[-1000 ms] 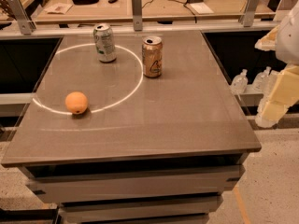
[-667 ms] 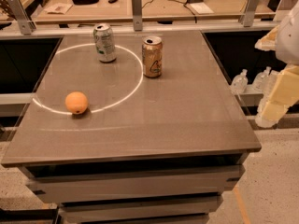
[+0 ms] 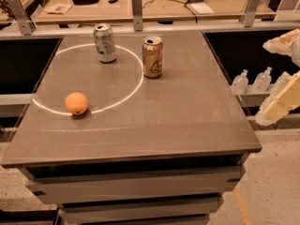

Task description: Knock orange can over

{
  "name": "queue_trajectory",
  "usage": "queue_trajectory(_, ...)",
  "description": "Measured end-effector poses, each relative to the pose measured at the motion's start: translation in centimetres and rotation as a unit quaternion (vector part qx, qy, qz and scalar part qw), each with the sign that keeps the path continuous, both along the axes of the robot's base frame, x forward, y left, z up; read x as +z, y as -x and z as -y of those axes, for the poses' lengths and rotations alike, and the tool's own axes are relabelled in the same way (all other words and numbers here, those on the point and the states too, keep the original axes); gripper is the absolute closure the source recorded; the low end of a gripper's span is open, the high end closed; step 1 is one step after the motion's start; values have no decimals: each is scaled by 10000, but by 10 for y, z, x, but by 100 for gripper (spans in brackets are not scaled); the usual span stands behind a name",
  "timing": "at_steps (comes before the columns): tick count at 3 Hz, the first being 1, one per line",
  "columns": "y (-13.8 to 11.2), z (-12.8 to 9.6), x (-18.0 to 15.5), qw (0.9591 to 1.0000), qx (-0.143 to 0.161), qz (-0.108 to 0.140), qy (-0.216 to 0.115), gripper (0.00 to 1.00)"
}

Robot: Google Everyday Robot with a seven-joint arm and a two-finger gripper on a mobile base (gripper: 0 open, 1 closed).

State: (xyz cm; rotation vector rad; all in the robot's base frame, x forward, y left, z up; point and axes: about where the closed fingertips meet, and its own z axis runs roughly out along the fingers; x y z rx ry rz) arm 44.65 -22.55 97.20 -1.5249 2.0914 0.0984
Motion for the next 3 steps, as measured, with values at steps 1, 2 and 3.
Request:
queue_trajectory(1, -4, 2, -2, 9962, -32, 156, -851, 0)
queue_trajectory(2, -13, 6, -11, 9829, -76, 271, -1818, 0)
queue_trajectory(3, -31, 8, -27, 9689, -95, 257, -2458, 0)
